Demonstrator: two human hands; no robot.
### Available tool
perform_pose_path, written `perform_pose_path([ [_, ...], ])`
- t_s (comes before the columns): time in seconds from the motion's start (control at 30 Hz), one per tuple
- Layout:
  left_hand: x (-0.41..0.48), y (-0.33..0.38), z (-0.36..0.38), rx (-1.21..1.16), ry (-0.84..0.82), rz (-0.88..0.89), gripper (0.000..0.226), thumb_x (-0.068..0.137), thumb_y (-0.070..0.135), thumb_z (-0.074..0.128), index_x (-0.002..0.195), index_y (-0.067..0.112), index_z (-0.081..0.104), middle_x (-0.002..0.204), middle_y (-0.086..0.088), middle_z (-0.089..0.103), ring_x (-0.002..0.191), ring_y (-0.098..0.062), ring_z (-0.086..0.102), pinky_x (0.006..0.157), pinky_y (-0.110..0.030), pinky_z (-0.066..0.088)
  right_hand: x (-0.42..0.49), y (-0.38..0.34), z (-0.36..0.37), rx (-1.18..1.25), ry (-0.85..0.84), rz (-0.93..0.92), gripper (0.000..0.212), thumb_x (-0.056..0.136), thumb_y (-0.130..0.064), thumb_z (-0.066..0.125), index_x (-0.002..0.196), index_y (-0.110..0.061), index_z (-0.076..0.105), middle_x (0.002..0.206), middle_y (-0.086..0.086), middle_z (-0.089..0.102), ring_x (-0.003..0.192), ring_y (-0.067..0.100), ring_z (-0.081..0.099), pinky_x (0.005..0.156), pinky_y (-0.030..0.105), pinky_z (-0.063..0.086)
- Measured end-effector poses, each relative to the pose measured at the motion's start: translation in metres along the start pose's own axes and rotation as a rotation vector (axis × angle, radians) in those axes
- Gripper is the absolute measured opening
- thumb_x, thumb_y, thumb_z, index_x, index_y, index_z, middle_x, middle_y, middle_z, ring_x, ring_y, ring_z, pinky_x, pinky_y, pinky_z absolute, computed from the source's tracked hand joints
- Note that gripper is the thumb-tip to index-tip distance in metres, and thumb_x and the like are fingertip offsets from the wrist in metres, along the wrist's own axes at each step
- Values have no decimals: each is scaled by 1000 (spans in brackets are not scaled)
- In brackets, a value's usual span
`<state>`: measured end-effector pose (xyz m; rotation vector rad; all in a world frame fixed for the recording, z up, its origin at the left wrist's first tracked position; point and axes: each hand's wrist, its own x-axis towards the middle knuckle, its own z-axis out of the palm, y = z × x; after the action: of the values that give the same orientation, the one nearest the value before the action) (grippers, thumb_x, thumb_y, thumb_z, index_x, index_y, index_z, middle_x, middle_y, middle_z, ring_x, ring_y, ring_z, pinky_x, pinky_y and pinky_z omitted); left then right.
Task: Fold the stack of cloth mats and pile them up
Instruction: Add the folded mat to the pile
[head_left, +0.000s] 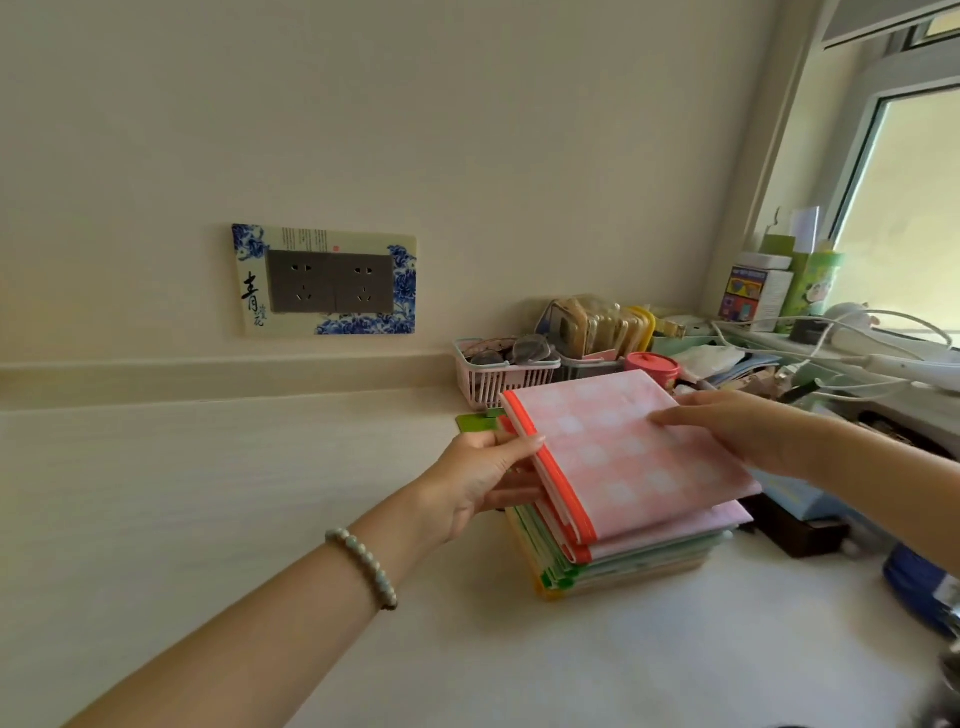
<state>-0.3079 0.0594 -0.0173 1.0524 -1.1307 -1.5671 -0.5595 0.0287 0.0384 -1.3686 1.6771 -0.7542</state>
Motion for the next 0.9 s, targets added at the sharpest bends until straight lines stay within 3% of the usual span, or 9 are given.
perform_pose_path([
  [0.1, 2, -5, 0, 51, 35, 2, 25, 84, 20, 69, 104, 6, 64, 79, -3, 73, 62, -11, 69, 51, -20, 52, 7, 11, 4, -70, 40, -7, 39, 80, -31, 71, 115, -16, 63, 101, -4, 53, 99, 12, 55, 88, 31, 47],
  [0.17, 2, -8, 0, 91, 36, 4, 22, 84, 20, 69, 101, 7, 63, 75, -2, 73, 60, -10, 68, 50, -19, 52, 13, 16, 4, -133, 57, 7, 48, 77, -37, 72, 121, -21, 61, 114, -1, 56, 110, 20, 55, 100, 36, 44],
  [0.3, 2, -10, -1, 160, 68, -2, 25, 83, 23, 70, 101, 9, 62, 80, -3, 73, 63, -11, 69, 51, -20, 53, 18, 18, 2, -221, 69, 4, 46, 71, -47, 74, 111, -27, 62, 117, 1, 58, 110, 25, 54, 102, 41, 43],
  [0.4, 1, -12, 1, 225, 131, -20, 42, 79, 31, 74, 110, 10, 56, 94, -3, 69, 75, -9, 67, 55, -22, 54, 22, 22, 3, -282, 73, 40, 66, 69, -60, 69, 121, -22, 56, 127, 2, 52, 115, 25, 50, 102, 40, 42],
  [0.5, 2, -17, 3, 258, 138, -91, 60, 76, 43, 73, 121, 11, 49, 118, -5, 61, 109, -18, 57, 91, -33, 50, 21, 26, 6, -228, 28, 210, 106, 57, -72, 67, 143, -19, 33, 148, 3, 34, 131, 26, 38, 107, 40, 32],
  [0.57, 1, -20, 7, 207, 40, -151, 48, 81, 48, 65, 118, 18, 56, 128, -5, 59, 122, -22, 49, 110, -40, 33, 19, 28, 5, -132, -34, 309, 120, 40, -73, 72, 139, -17, 35, 141, 4, 44, 123, 24, 49, 98, 35, 42],
  [0.67, -1, -23, 17, 89, -34, -181, 42, 86, 49, 55, 118, 22, 58, 129, -5, 60, 123, -23, 49, 112, -39, 29, 18, 32, 2, -49, -112, 324, 101, 26, -67, 78, 109, -15, 52, 107, 8, 68, 89, 22, 70, 68, 31, 58],
  [0.77, 0, -26, 25, 25, -20, -182, 50, 91, 50, 47, 130, 21, 53, 129, -5, 60, 124, -24, 50, 109, -38, 31, 18, 36, 3, -4, -153, 310, 90, 31, -64, 82, 105, -20, 54, 94, 10, 74, 82, 24, 72, 61, 32, 58],
  [0.9, 2, -28, 28, 26, 45, -188, 52, 95, 51, 40, 134, 19, 51, 136, -9, 54, 135, -30, 36, 113, -40, 22, 10, 31, 9, 36, -186, 301, 74, 41, -57, 81, 98, -20, 54, 88, 12, 74, 77, 26, 72, 57, 33, 57],
])
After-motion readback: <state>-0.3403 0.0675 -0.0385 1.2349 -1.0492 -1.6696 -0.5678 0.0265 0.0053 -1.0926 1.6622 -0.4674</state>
